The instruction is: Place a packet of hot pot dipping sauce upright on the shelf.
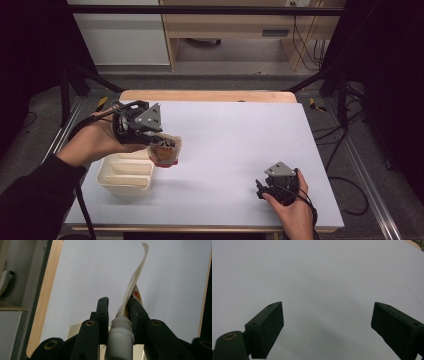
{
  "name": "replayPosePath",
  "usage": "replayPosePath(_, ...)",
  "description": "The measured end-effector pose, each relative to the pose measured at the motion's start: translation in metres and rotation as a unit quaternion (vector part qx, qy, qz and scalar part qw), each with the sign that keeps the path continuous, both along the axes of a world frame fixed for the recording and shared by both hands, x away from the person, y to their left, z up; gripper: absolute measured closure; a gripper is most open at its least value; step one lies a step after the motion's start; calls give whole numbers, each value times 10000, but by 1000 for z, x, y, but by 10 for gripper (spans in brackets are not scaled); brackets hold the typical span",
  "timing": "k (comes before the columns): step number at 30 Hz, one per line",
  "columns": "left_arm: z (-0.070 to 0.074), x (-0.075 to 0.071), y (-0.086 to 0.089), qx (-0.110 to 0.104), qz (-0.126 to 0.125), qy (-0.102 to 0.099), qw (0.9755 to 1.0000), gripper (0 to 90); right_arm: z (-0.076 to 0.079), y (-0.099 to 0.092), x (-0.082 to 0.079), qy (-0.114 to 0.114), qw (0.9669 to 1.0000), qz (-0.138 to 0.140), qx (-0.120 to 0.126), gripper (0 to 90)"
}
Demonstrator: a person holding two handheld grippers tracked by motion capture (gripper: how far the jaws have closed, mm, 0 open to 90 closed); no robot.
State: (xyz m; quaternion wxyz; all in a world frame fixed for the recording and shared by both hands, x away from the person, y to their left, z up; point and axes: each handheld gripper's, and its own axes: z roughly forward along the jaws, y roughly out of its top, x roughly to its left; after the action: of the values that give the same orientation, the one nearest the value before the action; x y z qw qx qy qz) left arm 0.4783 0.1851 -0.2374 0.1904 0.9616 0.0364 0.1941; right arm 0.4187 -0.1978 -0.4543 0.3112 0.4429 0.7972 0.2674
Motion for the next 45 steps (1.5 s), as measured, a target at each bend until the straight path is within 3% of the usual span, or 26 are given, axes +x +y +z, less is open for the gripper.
replayPosePath(6, -1, 4, 14, -79, 154, -51, 9998, 727, 0, 0, 1, 22, 10000, -5, 14, 113)
replayPosePath(11, -4, 7, 27, 4, 280, -104, 9996, 728, -1, 0, 1, 57, 10000, -11, 26, 110)
replayPosePath(29, -17, 27, 80, 23, 835, -15, 9965, 727, -2, 1, 1, 126, 9999, 25, 21, 108)
replayPosePath(45, -32, 40, 87, 6, 876, 98, 9961, 727, -3, 0, 1, 152, 9999, 29, 20, 109)
